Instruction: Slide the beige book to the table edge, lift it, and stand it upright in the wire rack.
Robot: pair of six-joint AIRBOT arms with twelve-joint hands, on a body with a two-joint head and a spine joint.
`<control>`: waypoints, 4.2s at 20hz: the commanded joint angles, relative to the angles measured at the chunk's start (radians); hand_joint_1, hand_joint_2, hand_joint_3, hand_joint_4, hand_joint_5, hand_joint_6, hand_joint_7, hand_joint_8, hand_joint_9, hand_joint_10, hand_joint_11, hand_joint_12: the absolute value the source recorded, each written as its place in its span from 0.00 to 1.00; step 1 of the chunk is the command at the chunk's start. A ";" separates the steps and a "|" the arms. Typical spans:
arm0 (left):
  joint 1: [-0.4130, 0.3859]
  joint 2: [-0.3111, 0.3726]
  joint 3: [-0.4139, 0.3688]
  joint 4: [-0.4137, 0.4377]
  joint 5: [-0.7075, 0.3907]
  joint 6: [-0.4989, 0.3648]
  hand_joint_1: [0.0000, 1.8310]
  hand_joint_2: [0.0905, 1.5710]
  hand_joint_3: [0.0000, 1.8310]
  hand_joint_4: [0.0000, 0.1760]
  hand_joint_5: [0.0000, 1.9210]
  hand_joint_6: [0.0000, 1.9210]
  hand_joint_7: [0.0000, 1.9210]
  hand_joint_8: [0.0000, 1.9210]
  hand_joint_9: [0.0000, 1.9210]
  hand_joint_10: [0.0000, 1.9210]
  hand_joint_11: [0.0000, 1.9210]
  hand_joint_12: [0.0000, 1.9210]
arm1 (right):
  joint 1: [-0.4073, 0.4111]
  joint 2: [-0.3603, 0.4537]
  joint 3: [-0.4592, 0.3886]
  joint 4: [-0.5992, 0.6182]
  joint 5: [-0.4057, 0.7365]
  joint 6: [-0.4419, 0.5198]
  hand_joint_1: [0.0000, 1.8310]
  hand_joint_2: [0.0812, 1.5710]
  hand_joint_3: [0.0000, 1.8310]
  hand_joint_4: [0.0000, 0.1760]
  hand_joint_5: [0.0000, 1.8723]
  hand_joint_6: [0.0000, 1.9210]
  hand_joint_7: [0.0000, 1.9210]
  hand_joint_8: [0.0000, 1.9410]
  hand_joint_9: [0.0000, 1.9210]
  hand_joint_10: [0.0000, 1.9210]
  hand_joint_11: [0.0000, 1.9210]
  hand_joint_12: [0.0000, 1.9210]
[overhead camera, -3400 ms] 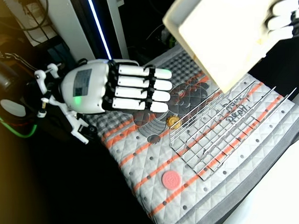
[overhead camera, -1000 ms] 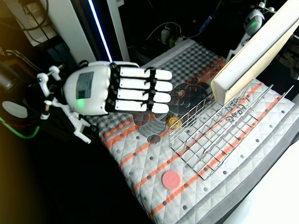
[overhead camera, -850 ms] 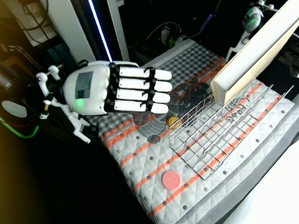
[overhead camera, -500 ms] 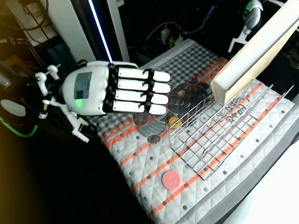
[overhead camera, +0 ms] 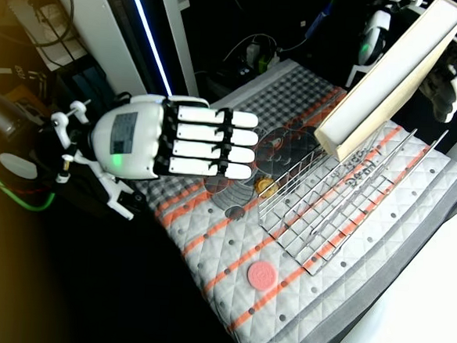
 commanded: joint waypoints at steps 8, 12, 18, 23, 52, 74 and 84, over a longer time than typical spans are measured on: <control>0.045 0.030 -0.016 -0.030 -0.153 -0.011 0.65 0.74 0.00 0.00 0.49 0.56 0.38 0.70 0.31 0.27 0.00 0.77 | 0.003 0.005 -0.001 0.026 0.120 0.004 0.06 0.94 0.00 0.00 0.16 0.00 0.18 0.00 0.19 0.00 0.23 0.00; 0.097 0.036 -0.032 -0.078 -0.200 -0.010 0.66 0.73 0.00 0.00 0.52 0.49 0.38 0.72 0.25 0.50 0.00 0.84 | 0.002 0.004 -0.001 0.026 0.120 0.004 0.06 0.94 0.00 0.00 0.17 0.00 0.18 0.00 0.20 0.00 0.23 0.00; 0.183 0.045 -0.065 -0.157 -0.283 -0.008 0.67 0.72 0.00 0.00 0.54 0.41 0.39 0.74 0.27 0.60 0.08 0.88 | 0.000 0.003 -0.001 0.026 0.120 0.004 0.07 0.94 0.00 0.00 0.16 0.00 0.17 0.00 0.19 0.00 0.22 0.00; 0.219 0.055 -0.086 -0.188 -0.318 -0.002 0.65 0.74 0.00 0.00 0.46 0.52 0.42 0.73 0.25 0.41 0.01 0.80 | -0.001 0.003 -0.001 0.027 0.120 0.004 0.07 0.93 0.00 0.00 0.17 0.00 0.17 0.00 0.20 0.00 0.23 0.01; 0.239 0.103 -0.153 -0.227 -0.454 0.009 0.68 0.72 0.00 0.00 0.52 0.41 0.43 0.76 0.38 0.91 0.35 1.00 | -0.013 -0.004 -0.006 0.038 0.114 0.004 0.10 0.92 0.00 0.00 0.23 0.00 0.22 0.00 0.22 0.00 0.24 0.01; 0.146 -0.032 -0.135 -0.322 -0.624 0.029 0.67 0.73 0.00 0.00 0.53 0.52 0.38 0.68 0.28 0.68 0.19 0.94 | -0.014 -0.023 0.012 0.039 0.111 0.004 0.11 0.93 0.00 0.00 0.20 0.00 0.20 0.00 0.20 0.00 0.22 0.00; 0.120 -0.159 -0.089 -0.445 -0.716 -0.001 0.68 0.68 0.00 0.00 0.57 0.32 0.51 0.69 0.51 0.89 0.50 1.00 | -0.011 -0.047 0.031 0.046 0.113 0.004 0.12 0.94 0.00 0.00 0.20 0.00 0.20 0.00 0.20 0.00 0.21 0.00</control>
